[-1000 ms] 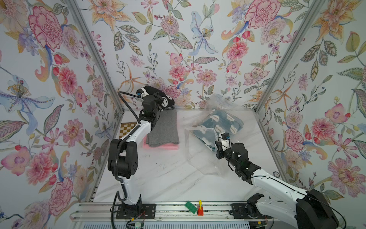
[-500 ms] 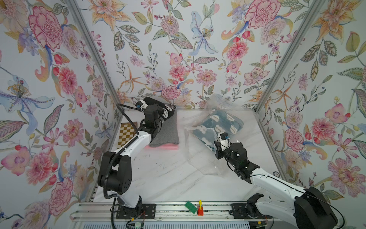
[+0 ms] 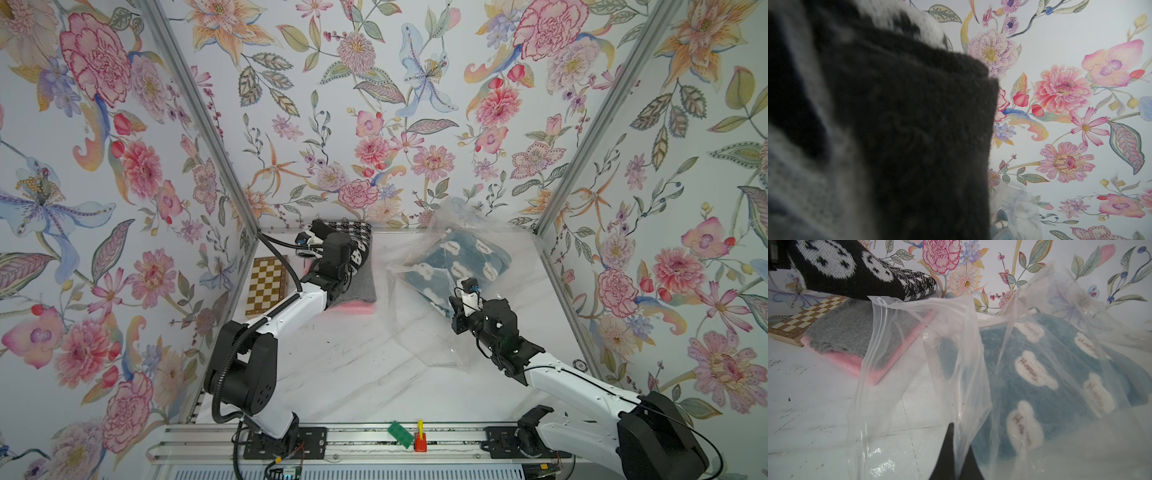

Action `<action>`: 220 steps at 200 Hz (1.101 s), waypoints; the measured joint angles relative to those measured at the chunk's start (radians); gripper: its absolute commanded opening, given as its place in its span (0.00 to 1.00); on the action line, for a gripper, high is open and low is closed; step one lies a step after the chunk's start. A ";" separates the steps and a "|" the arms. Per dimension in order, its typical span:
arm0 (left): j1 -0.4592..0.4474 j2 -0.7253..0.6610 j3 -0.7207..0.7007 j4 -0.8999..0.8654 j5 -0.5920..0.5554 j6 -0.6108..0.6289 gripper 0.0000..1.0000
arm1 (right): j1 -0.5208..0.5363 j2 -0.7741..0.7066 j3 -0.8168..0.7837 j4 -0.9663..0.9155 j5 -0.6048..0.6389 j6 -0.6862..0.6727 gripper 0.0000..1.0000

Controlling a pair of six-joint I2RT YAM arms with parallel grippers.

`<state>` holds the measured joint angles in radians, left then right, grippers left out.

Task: Take the blanket out of the vacuum bag
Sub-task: Place the blanket at the center of the board.

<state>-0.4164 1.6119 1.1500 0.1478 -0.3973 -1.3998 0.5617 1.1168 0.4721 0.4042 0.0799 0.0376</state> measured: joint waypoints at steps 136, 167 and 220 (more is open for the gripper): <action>-0.042 -0.004 -0.073 -0.186 -0.003 -0.463 0.00 | 0.011 0.005 0.011 -0.012 0.000 -0.002 0.00; -0.053 -0.003 -0.048 -0.294 -0.019 -0.531 0.00 | 0.011 0.005 0.011 -0.012 0.000 -0.005 0.00; -0.056 0.010 -0.039 -0.335 -0.023 -0.592 0.00 | 0.015 0.005 0.011 -0.012 0.000 -0.007 0.00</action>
<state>-0.4725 1.6222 1.1107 -0.1871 -0.4198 -1.9915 0.5766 1.1213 0.4835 0.3923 0.0799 0.0303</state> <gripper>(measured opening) 0.089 0.047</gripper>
